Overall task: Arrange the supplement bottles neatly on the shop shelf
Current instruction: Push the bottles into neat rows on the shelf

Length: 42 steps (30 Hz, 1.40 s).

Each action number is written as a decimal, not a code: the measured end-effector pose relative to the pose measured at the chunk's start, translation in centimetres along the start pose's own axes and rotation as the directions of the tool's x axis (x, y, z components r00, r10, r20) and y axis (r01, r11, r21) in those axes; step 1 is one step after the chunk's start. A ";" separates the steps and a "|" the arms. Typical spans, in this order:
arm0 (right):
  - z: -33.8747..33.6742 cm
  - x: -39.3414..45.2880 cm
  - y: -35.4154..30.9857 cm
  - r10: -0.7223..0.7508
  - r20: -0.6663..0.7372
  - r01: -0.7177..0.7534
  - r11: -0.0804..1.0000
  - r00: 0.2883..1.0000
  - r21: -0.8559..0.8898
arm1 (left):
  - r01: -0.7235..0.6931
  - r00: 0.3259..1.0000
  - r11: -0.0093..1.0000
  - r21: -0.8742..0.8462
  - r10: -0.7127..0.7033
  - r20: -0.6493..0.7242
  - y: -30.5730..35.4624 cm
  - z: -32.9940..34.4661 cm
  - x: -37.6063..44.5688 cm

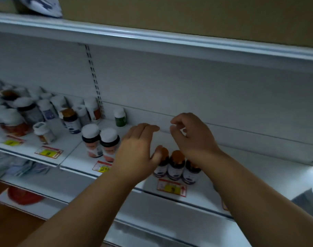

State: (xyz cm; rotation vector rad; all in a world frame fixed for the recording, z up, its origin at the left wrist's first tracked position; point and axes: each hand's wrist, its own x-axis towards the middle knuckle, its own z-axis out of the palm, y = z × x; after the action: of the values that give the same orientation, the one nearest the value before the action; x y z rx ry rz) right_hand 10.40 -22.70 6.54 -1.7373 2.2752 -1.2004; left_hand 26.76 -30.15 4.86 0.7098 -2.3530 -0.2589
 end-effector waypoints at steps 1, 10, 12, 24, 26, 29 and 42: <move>2.0 1.3 -1.5 -0.005 0.013 0.005 1.000 1.000 0.004 | 0.011 1.000 1.000 0.023 -0.011 -0.003 -2.4 -1.3 0.3; 15.7 12.0 -7.6 0.043 0.141 -0.028 0.994 0.989 -0.105 | 0.046 0.994 0.997 0.061 -0.051 0.093 -17.7 -7.2 2.7; 17.6 14.5 -6.9 0.098 0.219 -0.058 0.981 0.971 -0.183 | 0.082 0.988 0.996 0.048 -0.087 0.126 -19.3 -7.2 3.3; 23.1 18.9 -3.0 0.075 0.297 0.049 0.920 0.952 -0.388 | 0.018 0.984 1.000 0.023 -0.021 0.176 -24.3 -8.2 2.8; 22.7 18.7 -2.9 0.125 0.316 0.002 0.928 0.940 -0.373 | 0.030 0.983 1.000 0.006 -0.030 0.184 -24.3 -8.1 2.9; 21.2 18.1 -2.9 0.233 0.342 -0.123 0.941 0.910 -0.314 | 0.066 0.982 0.996 -0.057 -0.054 0.182 -23.5 -7.6 3.2; 4.3 5.1 -8.2 0.395 -0.059 -0.331 0.834 0.917 0.442 | -0.106 0.963 0.897 -0.428 0.201 0.182 -11.0 -2.7 5.3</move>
State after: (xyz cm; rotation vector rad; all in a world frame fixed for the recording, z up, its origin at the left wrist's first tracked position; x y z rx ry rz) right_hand 17.04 -29.96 10.41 -1.0363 2.0694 -1.6176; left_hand 29.77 -42.26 5.80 0.2955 -2.4284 -0.7783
